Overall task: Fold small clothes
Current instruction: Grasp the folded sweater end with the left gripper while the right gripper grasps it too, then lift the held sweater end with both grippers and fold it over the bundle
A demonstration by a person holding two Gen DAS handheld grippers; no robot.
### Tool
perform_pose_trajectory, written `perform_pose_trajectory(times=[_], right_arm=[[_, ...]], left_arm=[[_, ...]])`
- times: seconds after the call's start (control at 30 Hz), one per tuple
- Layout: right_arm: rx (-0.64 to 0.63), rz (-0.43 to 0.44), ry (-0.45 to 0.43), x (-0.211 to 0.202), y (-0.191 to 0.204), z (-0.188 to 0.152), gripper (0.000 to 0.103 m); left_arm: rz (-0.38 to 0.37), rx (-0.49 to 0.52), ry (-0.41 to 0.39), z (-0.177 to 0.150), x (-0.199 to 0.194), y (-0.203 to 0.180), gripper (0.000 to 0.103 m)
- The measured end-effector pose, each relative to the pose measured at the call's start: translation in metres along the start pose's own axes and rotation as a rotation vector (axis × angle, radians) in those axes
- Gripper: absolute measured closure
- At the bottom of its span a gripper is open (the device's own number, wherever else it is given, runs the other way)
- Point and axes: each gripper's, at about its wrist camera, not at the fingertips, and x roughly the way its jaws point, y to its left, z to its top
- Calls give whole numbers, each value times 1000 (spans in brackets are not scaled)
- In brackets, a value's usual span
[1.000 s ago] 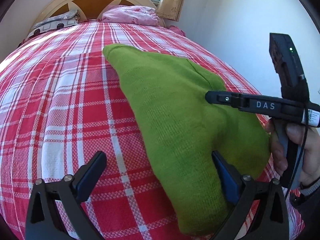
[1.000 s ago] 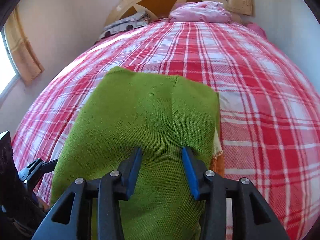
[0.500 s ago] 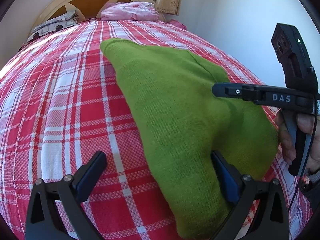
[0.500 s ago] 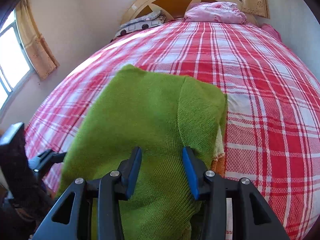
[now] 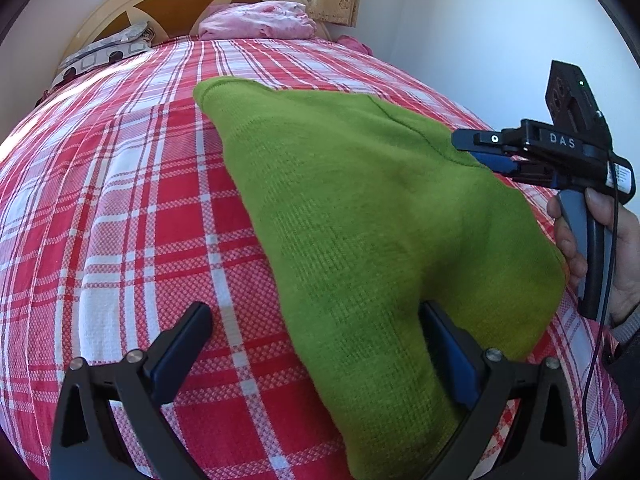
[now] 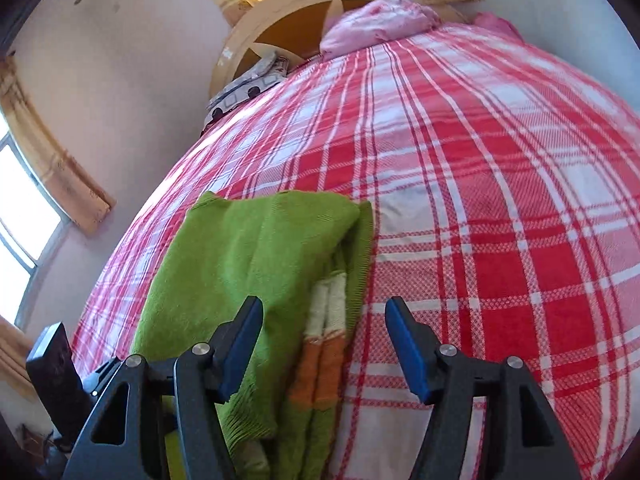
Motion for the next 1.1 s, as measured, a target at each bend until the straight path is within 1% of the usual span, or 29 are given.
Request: perform_pose_trajectory(times=[0.2, 0.27, 0.5, 0.6, 0.7, 0.77, 0.83, 0.93, 1.0, 1.1], right_arm=[[41, 87, 29, 18, -8, 6, 39], [65, 134, 66, 29, -11, 8, 39], [89, 216, 103, 44, -18, 20, 38], [78, 218, 103, 50, -15, 22, 39], [52, 219, 100, 53, -13, 22, 43], [58, 240, 91, 53, -16, 19, 49], [71, 266, 88, 53, -20, 17, 58], [50, 249, 82, 54, -16, 15, 60], [32, 232, 78, 55, -14, 14, 61], [23, 227, 72, 54, -13, 13, 62]], left_arm=[[2, 6, 8, 3, 3, -2, 0], [0, 6, 9, 4, 4, -3, 0], [-15, 14, 8, 3, 3, -5, 0], [-17, 21, 11, 4, 4, -7, 0], [-28, 26, 13, 4, 4, -8, 0], [-35, 25, 13, 4, 4, -8, 0], [-53, 26, 15, 5, 4, -9, 0], [-61, 33, 16, 5, 5, -11, 0], [-78, 39, 13, 5, 4, -12, 5], [-87, 48, 13, 4, 3, -14, 8]])
